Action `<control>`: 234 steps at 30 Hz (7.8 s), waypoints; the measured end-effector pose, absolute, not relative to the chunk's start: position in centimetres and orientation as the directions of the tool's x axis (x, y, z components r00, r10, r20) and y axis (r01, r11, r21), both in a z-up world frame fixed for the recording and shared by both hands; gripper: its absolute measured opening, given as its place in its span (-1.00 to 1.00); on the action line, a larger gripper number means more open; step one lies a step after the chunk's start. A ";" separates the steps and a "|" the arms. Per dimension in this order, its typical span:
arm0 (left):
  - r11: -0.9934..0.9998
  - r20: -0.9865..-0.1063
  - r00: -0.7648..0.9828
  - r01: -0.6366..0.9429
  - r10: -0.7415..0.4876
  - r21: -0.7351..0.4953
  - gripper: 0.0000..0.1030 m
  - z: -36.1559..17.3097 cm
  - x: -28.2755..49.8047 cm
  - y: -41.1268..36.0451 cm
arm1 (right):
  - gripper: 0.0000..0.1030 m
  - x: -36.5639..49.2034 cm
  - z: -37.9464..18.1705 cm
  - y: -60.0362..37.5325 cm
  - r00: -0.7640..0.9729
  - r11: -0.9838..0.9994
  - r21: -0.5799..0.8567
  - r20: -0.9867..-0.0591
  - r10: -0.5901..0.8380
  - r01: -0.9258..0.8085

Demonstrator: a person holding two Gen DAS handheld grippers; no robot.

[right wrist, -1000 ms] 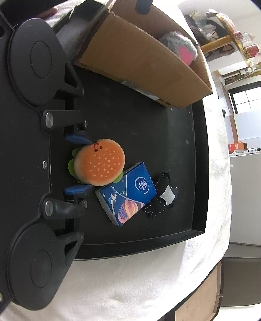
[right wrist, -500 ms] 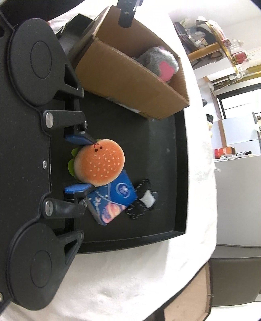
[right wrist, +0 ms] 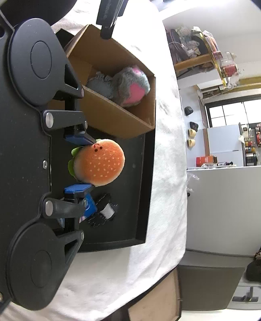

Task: Organize soft objects
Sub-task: 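Carry the burger plush into the box and open the right tool, then move the right tool back and grasp the blue Vinda tissue pack, then carry the tissue pack into the box and open the right tool, then move the right tool back and grasp the black-and-white fabric item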

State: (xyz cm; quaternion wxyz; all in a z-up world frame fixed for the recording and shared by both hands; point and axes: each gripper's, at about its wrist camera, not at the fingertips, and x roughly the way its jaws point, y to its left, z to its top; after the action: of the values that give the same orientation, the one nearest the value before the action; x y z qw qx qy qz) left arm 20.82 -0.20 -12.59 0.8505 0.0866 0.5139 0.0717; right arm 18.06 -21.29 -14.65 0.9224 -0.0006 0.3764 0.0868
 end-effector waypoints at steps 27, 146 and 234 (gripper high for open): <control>0.996 -0.899 0.434 -0.083 0.056 0.022 0.22 -14.6 22.1 4.1 | -0.23 20.8 -12.5 -11.3 0.708 0.940 -0.120 -0.690 0.152 -0.319; 0.971 -0.862 0.451 -0.054 0.233 0.234 0.23 -12.5 22.4 -0.5 | 0.08 20.1 -15.1 -21.7 0.688 0.988 -0.046 -0.722 0.072 -0.151; 0.918 -0.854 0.347 -0.068 0.389 0.391 0.15 -15.1 26.3 -2.8 | 0.44 23.7 -19.4 -25.1 0.650 0.994 0.019 -0.755 0.084 -0.107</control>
State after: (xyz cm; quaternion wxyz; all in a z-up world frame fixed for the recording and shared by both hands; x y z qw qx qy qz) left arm 26.30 -2.76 -15.08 0.8076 0.1451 0.5538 0.1413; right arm 23.68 -25.08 -19.43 0.9083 -0.0137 0.4147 0.0526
